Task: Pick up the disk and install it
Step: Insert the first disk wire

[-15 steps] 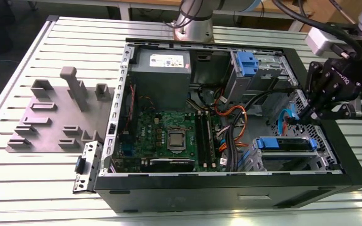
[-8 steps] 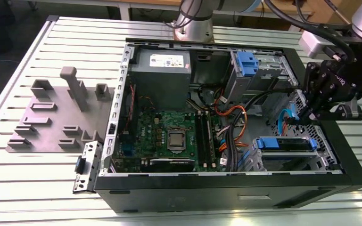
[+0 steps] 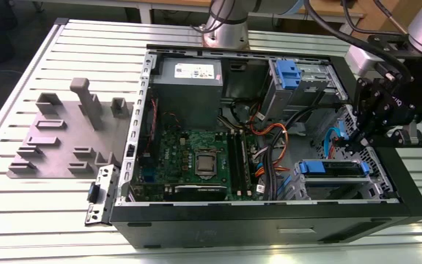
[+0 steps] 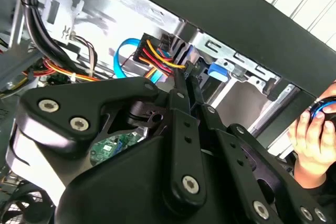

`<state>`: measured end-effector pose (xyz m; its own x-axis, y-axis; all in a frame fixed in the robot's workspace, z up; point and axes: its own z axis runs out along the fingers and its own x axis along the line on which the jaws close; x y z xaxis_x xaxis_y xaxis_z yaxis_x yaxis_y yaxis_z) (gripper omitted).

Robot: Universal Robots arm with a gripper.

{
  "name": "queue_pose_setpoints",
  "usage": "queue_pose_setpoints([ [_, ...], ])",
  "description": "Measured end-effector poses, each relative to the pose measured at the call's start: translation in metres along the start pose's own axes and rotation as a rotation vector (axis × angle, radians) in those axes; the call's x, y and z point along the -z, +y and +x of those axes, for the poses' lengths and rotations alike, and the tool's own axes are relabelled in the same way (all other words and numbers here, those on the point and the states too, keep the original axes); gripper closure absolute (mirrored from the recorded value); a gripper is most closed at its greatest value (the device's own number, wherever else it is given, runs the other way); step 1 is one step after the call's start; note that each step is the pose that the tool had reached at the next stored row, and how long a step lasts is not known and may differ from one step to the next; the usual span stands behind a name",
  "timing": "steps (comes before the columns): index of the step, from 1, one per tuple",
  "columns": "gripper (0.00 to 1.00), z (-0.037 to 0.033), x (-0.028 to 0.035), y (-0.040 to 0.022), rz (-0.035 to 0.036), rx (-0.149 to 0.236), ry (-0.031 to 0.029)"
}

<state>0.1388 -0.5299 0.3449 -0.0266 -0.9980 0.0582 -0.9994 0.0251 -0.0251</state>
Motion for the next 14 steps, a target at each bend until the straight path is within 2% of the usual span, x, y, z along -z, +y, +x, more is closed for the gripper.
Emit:
queue_pose_setpoints([
  [6, 0.84, 0.0040, -0.0012, 0.0052, 0.0150, 0.010, 0.0004],
  [11, 0.84, 0.0054, -0.0019, 0.0101, 0.0368, 0.015, 0.0039],
  [14, 0.84, 0.0083, -0.0021, 0.0136, 0.0450, 0.018, 0.0035],
])
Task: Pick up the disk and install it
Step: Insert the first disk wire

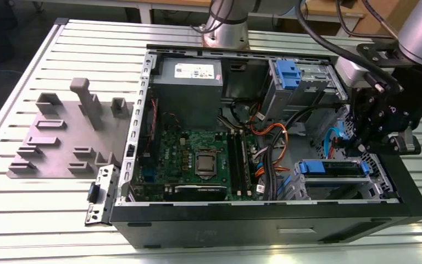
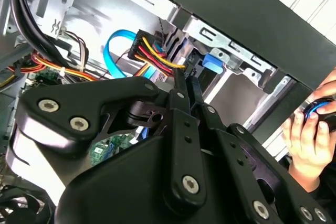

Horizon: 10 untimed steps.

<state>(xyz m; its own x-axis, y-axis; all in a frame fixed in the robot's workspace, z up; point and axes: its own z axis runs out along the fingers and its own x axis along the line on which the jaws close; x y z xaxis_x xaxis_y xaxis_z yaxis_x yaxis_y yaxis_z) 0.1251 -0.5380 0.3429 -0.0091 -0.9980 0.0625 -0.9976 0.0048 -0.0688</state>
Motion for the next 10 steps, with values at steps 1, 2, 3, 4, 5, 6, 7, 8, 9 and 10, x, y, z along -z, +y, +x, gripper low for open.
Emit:
queue_pose_setpoints([
  [1, 0.84, 0.0011, -0.0002, 0.0011, 0.0028, 0.001, -0.0001],
  [2, 0.84, 0.0021, -0.0004, 0.0022, 0.0058, 0.001, -0.0003],
  [3, 0.84, 0.0032, -0.0006, 0.0035, 0.0089, 0.002, -0.0003],
  [4, 0.84, 0.0041, -0.0010, 0.0047, 0.0114, 0.002, -0.0004],
  [5, 0.84, 0.0047, -0.0017, 0.0059, 0.0132, 0.003, -0.0008],
  [6, 0.84, 0.0050, -0.0023, 0.0069, 0.0143, 0.004, -0.0008],
  [7, 0.84, 0.0052, -0.0030, 0.0079, 0.0154, 0.004, -0.0007],
  [8, 0.84, 0.0052, -0.0037, 0.0085, 0.0166, 0.004, -0.0006],
  [9, 0.84, 0.0052, -0.0045, 0.0089, 0.0179, 0.004, -0.0005],
  [10, 0.84, 0.0052, -0.0048, 0.0093, 0.0202, 0.004, -0.0005],
])
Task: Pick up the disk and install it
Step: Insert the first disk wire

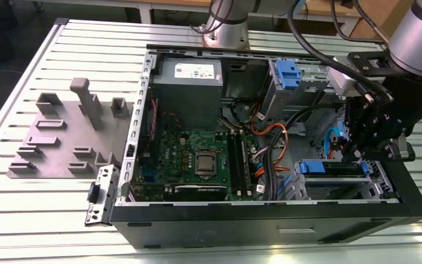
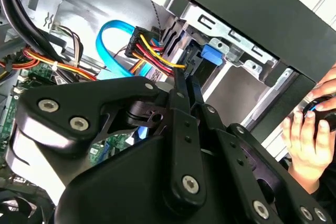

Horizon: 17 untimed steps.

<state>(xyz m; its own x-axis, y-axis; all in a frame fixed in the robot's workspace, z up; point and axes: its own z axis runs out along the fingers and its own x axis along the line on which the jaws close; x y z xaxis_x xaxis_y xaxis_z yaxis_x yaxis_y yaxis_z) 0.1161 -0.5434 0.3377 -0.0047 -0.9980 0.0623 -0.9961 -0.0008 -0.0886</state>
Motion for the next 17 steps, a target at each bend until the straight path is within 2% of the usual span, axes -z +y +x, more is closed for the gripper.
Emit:
queue_pose_setpoints([
  [3, 0.84, 0.0004, 0.0000, 0.0021, 0.0119, 0.000, 0.0000],
  [5, 0.84, 0.0012, 0.0002, 0.0042, 0.0172, -0.001, 0.0001],
  [13, 0.84, 0.0050, -0.0007, 0.0060, 0.0225, 0.002, -0.0002],
  [17, 0.84, 0.0050, -0.0012, 0.0073, 0.0304, 0.004, -0.0008],
])
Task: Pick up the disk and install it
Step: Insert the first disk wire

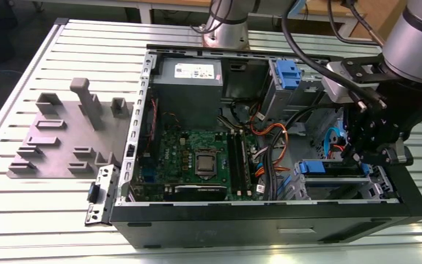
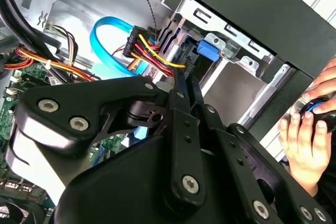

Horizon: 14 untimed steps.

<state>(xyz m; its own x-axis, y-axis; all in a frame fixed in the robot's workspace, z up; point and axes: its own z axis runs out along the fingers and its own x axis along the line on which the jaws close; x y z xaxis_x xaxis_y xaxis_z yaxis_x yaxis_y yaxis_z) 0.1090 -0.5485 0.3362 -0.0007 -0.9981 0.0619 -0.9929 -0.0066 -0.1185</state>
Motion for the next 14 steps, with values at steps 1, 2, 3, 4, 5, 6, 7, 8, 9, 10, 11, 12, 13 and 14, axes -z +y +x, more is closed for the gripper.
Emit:
queue_pose_setpoints([
  [1, 0.84, 0.0000, -0.0002, 0.0001, 0.0013, 0.000, 0.0002],
  [2, 0.84, 0.0000, -0.0005, 0.0001, 0.0018, 0.000, 0.0003],
  [3, 0.84, 0.0000, -0.0010, 0.0002, 0.0021, 0.000, 0.0002],
  [4, 0.84, 0.0000, -0.0013, 0.0003, 0.0024, 0.000, 0.0003],
  [5, 0.84, 0.0000, -0.0017, 0.0004, 0.0027, 0.000, 0.0002],
  [6, 0.84, 0.0000, -0.0022, 0.0005, 0.0031, 0.000, 0.0001],
  [7, 0.84, 0.0000, -0.0026, 0.0006, 0.0033, 0.000, 0.0002],
  [8, 0.84, -0.0001, -0.0029, 0.0007, 0.0036, 0.000, 0.0003],
  [9, 0.84, -0.0001, -0.0030, 0.0008, 0.0039, 0.000, 0.0004],
  [10, 0.84, -0.0001, -0.0032, 0.0010, 0.0044, 0.000, 0.0004],
  [11, 0.84, -0.0001, -0.0035, 0.0011, 0.0047, 0.000, 0.0003],
  [12, 0.84, -0.0001, -0.0037, 0.0012, 0.0050, 0.000, 0.0003],
  [13, 0.84, -0.0001, -0.0040, 0.0014, 0.0055, 0.000, 0.0002],
  [14, 0.84, -0.0002, -0.0043, 0.0016, 0.0061, 0.000, 0.0002],
])
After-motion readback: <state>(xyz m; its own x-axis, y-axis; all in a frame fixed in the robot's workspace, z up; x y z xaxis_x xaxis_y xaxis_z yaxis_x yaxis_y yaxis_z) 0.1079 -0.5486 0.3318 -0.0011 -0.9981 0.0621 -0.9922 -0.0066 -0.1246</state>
